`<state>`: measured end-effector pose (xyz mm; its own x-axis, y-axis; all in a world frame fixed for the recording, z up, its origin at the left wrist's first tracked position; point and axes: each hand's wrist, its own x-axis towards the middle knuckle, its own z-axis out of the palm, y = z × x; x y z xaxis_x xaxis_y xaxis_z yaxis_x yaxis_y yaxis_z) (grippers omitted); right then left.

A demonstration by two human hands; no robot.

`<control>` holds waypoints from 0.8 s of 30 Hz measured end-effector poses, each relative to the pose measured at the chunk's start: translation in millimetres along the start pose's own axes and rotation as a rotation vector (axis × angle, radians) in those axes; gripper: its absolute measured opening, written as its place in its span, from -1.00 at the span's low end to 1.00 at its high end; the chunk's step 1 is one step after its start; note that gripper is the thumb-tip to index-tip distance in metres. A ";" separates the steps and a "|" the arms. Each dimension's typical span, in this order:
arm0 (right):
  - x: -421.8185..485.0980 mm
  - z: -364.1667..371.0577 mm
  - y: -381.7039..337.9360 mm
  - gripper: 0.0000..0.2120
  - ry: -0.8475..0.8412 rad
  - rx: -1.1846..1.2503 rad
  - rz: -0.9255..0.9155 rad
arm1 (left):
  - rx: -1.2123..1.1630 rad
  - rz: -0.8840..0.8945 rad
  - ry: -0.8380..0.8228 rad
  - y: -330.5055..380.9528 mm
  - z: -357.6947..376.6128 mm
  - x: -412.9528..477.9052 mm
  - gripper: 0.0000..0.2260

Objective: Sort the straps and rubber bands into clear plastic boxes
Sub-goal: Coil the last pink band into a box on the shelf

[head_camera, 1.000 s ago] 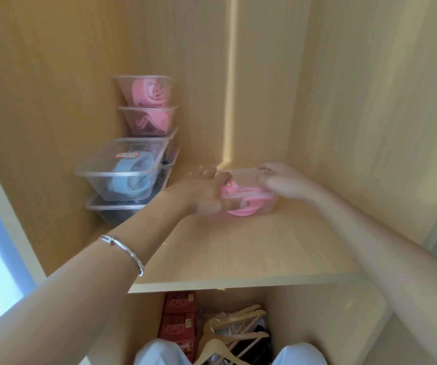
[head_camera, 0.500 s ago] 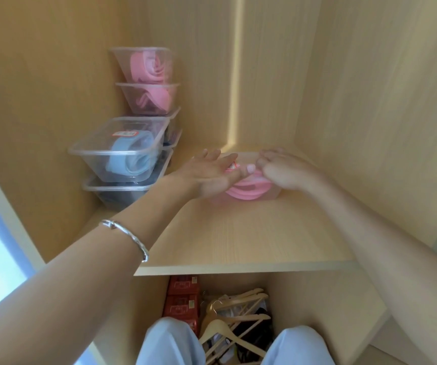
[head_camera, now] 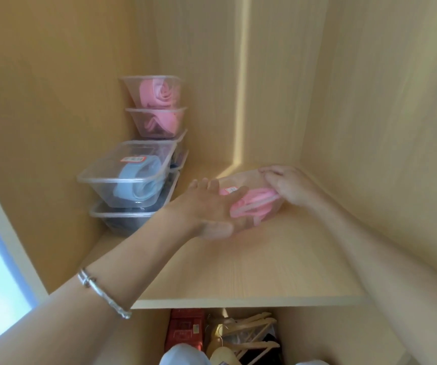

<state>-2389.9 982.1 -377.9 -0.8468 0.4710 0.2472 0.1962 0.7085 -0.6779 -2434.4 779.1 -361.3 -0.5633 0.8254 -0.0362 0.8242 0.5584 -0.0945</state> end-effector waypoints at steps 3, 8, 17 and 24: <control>14.1 10.6 -1.3 -0.61 0.244 -0.072 0.146 | -0.040 -0.005 0.086 -3.3 6.4 0.2 -0.39; 16.5 23.9 -13.5 -0.58 0.329 -0.155 0.158 | 0.006 -0.182 0.207 15.4 11.8 19.0 -0.45; 30.5 43.9 -7.2 -0.66 -0.035 0.535 0.083 | -0.002 -0.435 0.211 0.0 9.8 88.1 -0.57; 32.2 39.2 3.3 -0.53 0.009 0.154 0.001 | -0.195 -0.409 0.322 -38.5 20.3 140.1 -0.62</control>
<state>-2435.9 979.0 -399.4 -0.8419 0.4770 0.2523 0.1182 0.6193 -0.7762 -2546.2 871.5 -383.0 -0.8190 0.5046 0.2731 0.5545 0.8185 0.1504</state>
